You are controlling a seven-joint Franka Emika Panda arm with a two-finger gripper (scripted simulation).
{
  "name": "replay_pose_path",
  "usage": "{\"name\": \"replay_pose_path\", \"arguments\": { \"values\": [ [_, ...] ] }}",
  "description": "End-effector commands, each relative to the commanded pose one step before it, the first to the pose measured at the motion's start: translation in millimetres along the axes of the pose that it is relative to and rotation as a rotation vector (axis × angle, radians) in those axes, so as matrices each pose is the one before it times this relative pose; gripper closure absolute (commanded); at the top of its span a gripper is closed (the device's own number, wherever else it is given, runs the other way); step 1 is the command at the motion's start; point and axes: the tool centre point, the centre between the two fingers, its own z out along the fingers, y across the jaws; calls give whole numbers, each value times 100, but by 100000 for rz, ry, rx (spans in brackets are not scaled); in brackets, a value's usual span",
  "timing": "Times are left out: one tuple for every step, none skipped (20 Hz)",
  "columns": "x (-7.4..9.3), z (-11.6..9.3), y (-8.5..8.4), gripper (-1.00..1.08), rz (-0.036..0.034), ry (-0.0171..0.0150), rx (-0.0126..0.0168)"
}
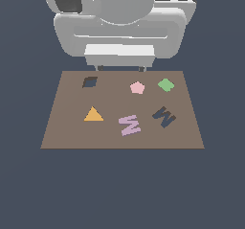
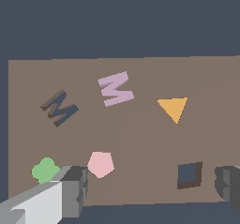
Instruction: Insert a designated object into the corresponding slot on a board.
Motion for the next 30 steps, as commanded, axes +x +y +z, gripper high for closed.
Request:
{"name": "replay_pose_path", "arguments": {
  "values": [
    [0,0,1,-92,0,0,0],
    [2,7,1,-92,69,-1,-2],
    [6,22,-13,-92,183,-4,-2],
    [11,36,-23,-92,301,-6,-3],
    [15,51,-23,-92,437,-8,-5],
    [19,65,-35,-92,552,-11,-6],
    [24,80,-38,-92,683,-13,-8],
    [28,95,-47,-92,805,-15,-9],
    [32,109,-54,-92,931,-18,-10],
    [37,124,-62,-92,1056,-20,-12],
    [41,139,-69,-92,1184,-23,-13],
    [46,154,-77,-92,1310,-25,-15],
    [51,169,-84,-92,1440,-27,-16],
    [55,185,-91,-92,1570,-30,-18],
    [60,200,-99,-92,1701,-32,-19],
    [65,216,-107,-92,1833,-35,-21],
    [70,232,-114,-92,1968,-37,-22],
    [75,248,-123,-92,2103,-40,-24],
    [80,264,-130,-92,2242,-42,-26],
    [85,280,-139,-92,2382,-45,-27],
    [91,297,-147,-92,2525,-47,-29],
    [97,314,-155,-92,2671,-50,-30],
    [102,332,-163,-92,2820,-52,-32],
    [108,350,-173,-92,2970,-55,-33],
    [115,368,-181,-92,3127,-58,-34],
    [121,387,-190,-92,3285,-60,-36],
    [127,406,-200,-92,3448,-63,-37],
    [134,425,-209,-92,3615,-67,-38],
    [140,441,-217,-92,3751,-69,-38],
    [142,446,-219,-92,3793,-70,-37]
  ]
}}
